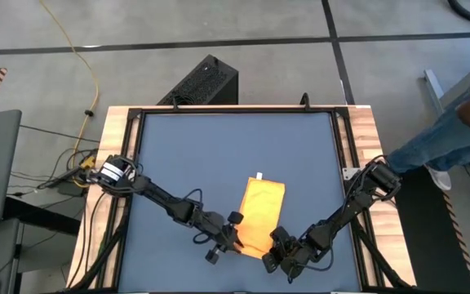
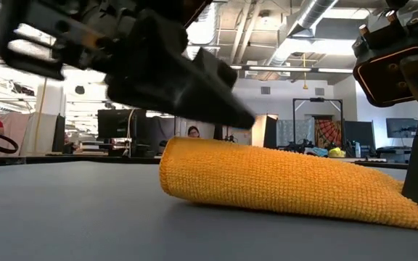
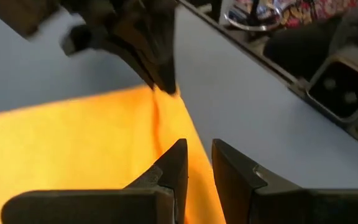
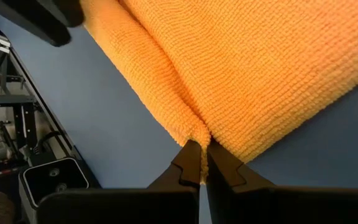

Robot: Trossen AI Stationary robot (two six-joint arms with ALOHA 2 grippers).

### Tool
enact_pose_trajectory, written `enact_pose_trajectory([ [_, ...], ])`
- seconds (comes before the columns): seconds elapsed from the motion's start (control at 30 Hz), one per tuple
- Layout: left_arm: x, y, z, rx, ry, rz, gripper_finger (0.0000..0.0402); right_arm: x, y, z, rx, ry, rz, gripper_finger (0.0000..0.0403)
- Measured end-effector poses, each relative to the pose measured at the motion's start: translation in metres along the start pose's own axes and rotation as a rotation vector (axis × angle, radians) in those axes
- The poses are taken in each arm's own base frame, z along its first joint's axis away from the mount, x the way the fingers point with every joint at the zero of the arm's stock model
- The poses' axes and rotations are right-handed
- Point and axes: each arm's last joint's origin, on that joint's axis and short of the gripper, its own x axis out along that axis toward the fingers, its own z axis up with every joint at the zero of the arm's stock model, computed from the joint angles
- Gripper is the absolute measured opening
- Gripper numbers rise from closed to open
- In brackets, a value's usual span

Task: Roll towel into tight, uniform cylinder
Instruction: Roll the orange towel

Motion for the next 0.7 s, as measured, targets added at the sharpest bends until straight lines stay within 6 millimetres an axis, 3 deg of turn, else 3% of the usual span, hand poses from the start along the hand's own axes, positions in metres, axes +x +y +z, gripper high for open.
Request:
enact_pose_trajectory([
  [0.33,0.0,0.0,-0.011,-0.02,0.109,0.03,0.0061,0.0,0.0,0.0,-0.002,0.0,0.0,0.0027],
  [0.5,0.009,0.003,-0.027,-0.045,0.137,0.027,0.0061,0.001,0.0,0.002,0.005,-0.003,-0.001,0.0028],
  [0.7,0.014,0.005,-0.038,-0.092,0.159,0.03,0.0061,0.001,0.001,0.002,0.01,-0.001,0.011,0.0053],
])
